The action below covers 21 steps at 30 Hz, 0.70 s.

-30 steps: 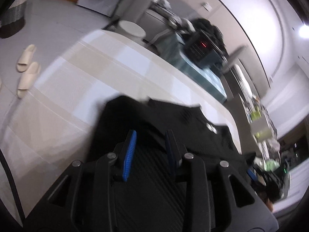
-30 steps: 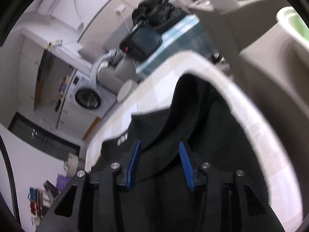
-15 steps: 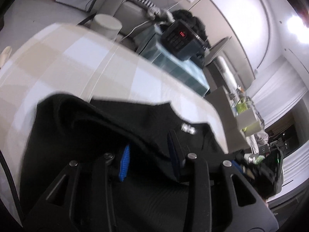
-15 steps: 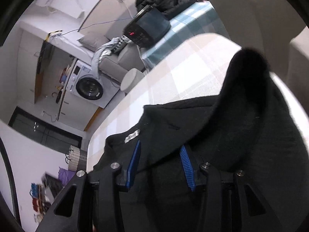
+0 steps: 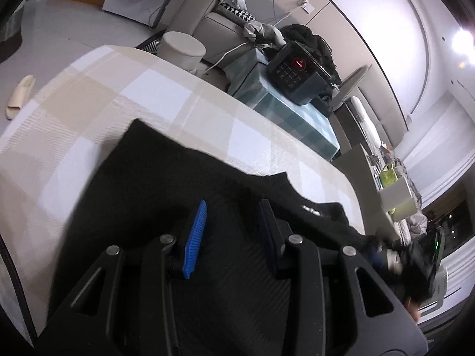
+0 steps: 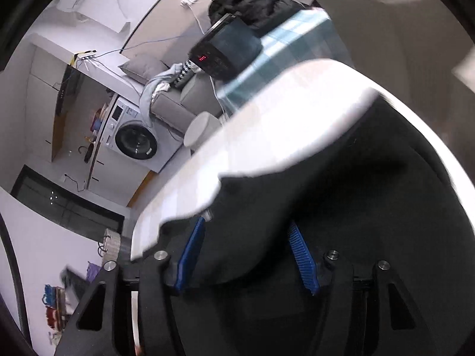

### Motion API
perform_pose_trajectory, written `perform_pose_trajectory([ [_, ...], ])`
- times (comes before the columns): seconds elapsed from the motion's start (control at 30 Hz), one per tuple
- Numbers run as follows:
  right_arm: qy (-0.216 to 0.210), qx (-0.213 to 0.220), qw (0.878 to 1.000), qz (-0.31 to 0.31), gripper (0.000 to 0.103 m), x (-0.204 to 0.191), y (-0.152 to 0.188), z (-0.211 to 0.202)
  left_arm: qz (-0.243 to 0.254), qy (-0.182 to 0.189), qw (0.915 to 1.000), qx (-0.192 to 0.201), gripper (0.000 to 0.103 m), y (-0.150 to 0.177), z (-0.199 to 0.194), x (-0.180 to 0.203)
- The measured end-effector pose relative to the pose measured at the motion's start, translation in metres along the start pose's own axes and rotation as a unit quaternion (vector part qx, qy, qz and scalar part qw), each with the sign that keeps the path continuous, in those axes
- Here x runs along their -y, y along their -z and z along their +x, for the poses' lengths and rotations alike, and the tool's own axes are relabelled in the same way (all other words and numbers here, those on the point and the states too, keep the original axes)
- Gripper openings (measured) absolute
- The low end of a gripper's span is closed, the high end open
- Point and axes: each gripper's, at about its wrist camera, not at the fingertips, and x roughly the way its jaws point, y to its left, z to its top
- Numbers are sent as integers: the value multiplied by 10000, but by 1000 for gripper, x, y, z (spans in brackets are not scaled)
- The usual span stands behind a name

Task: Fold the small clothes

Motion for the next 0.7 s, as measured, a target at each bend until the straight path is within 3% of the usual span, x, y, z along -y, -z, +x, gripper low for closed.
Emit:
perform_pose_trajectory([
  [0.13, -207, 237, 9994, -113, 60, -20, -17, 1, -52, -101, 9999, 46, 33, 7, -20, -14],
  [0.27, -62, 169, 9994, -290, 60, -23, -5, -21, 50, -263, 9996, 86, 33, 19, -44, -24],
  [0.5, 425, -115, 9967, -682, 60, -2, 54, -87, 436, -828, 9956, 56, 36, 69, -99, -41],
  [0.7, 636, -132, 9960, -607, 60, 39, 115, -152, 384, -1206, 9919, -109, 42, 121, -149, -71],
])
